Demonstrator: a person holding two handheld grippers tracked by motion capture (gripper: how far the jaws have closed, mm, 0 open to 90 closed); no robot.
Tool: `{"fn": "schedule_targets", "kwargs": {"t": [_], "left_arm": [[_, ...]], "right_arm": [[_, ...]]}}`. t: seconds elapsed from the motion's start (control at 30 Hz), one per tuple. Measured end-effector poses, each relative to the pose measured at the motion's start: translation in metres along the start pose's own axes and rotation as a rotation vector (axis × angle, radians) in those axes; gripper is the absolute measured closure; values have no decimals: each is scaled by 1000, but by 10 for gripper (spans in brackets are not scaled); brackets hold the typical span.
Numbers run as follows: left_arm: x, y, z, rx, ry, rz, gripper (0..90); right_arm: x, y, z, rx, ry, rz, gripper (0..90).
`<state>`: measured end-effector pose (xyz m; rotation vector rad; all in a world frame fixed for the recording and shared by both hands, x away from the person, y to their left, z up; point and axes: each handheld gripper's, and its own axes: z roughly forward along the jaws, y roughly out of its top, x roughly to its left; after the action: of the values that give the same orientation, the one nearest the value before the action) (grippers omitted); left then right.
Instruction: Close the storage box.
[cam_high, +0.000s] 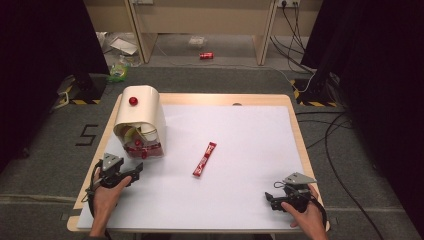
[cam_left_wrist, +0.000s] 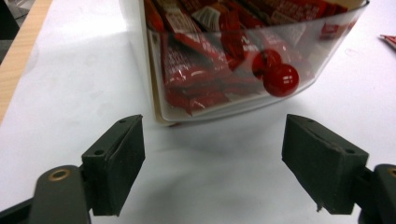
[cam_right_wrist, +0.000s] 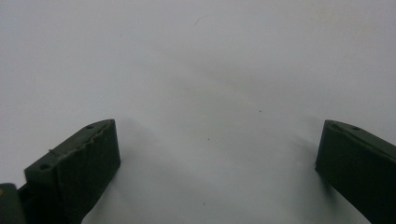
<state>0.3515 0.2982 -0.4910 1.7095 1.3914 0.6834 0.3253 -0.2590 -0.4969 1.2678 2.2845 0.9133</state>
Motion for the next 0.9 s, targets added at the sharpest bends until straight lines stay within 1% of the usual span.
{"fn": "schedule_targets", "kwargs": {"t": [0.1, 0.33, 0.43, 0.63, 0.77, 0.9], "left_arm": [[-2, -1, -2, 0, -10, 0, 210], [-8, -1, -11, -8, -22, 15, 203], [-11, -2, -15, -14, -33, 14, 202], [-18, 0, -22, -21, -53, 31, 201], [-22, 1, -28, -34, -70, 29, 201], [-25, 1, -32, -34, -83, 35, 201]], "right_arm": [[0, 0, 0, 0, 0, 1, 3], [0, 0, 0, 0, 0, -1, 3], [0, 0, 0, -1, 0, 0, 4], [0, 0, 0, 0, 0, 1, 3], [0, 0, 0, 0, 0, -1, 4], [0, 0, 0, 0, -1, 0, 3]]}}
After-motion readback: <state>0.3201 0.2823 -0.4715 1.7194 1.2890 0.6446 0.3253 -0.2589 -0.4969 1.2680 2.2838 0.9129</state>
